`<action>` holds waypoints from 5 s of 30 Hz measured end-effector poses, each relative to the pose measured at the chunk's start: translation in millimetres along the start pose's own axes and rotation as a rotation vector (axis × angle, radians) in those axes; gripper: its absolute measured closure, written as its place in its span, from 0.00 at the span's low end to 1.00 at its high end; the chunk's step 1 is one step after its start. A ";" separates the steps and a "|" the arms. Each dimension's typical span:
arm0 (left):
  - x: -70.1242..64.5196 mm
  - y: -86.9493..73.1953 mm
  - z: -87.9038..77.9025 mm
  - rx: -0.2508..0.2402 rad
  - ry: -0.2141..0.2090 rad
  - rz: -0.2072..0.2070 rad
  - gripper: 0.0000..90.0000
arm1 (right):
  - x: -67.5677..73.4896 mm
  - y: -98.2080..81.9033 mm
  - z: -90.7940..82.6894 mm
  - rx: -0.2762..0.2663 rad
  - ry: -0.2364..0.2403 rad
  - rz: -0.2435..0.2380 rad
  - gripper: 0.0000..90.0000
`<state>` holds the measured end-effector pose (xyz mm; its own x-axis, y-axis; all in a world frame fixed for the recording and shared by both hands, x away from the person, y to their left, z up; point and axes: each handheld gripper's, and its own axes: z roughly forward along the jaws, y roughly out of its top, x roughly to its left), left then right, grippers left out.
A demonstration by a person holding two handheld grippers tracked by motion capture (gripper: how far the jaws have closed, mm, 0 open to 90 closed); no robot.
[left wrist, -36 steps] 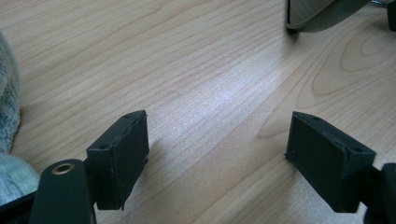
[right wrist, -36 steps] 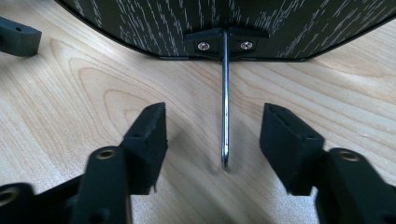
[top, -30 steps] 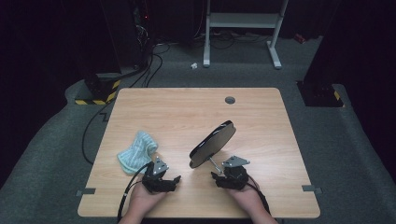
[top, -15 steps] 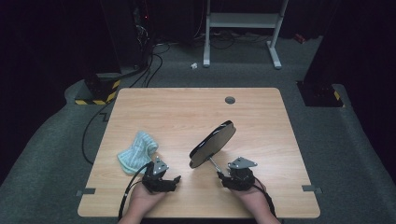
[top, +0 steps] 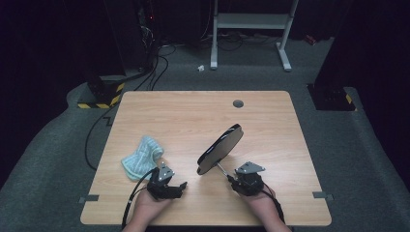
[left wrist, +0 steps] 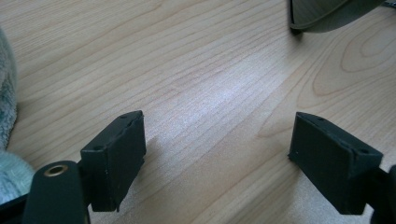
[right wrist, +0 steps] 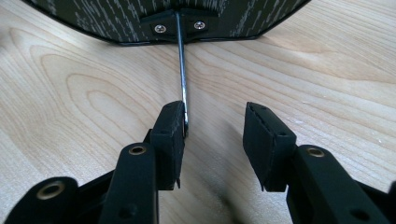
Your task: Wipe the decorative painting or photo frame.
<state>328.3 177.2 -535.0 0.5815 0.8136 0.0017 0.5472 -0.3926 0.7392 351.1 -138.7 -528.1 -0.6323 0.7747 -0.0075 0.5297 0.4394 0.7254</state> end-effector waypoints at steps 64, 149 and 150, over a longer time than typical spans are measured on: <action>1.5 5.3 5.1 -0.004 0.000 -0.001 0.25 | 33.9 -3.3 -34.6 -0.164 0.083 0.037 0.39; 0.8 5.1 4.9 -0.006 0.001 0.003 0.26 | -5.2 0.2 -33.2 -0.226 -0.052 0.121 0.46; 0.9 5.1 4.9 -0.006 0.002 0.004 0.26 | -5.9 0.2 -33.2 -0.226 -0.054 0.122 0.46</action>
<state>334.5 173.8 -534.5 0.5828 0.8126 0.0058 0.5414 -0.3935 0.7429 336.2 -158.3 -505.0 -0.5373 0.8414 0.0576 0.4565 0.2328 0.8587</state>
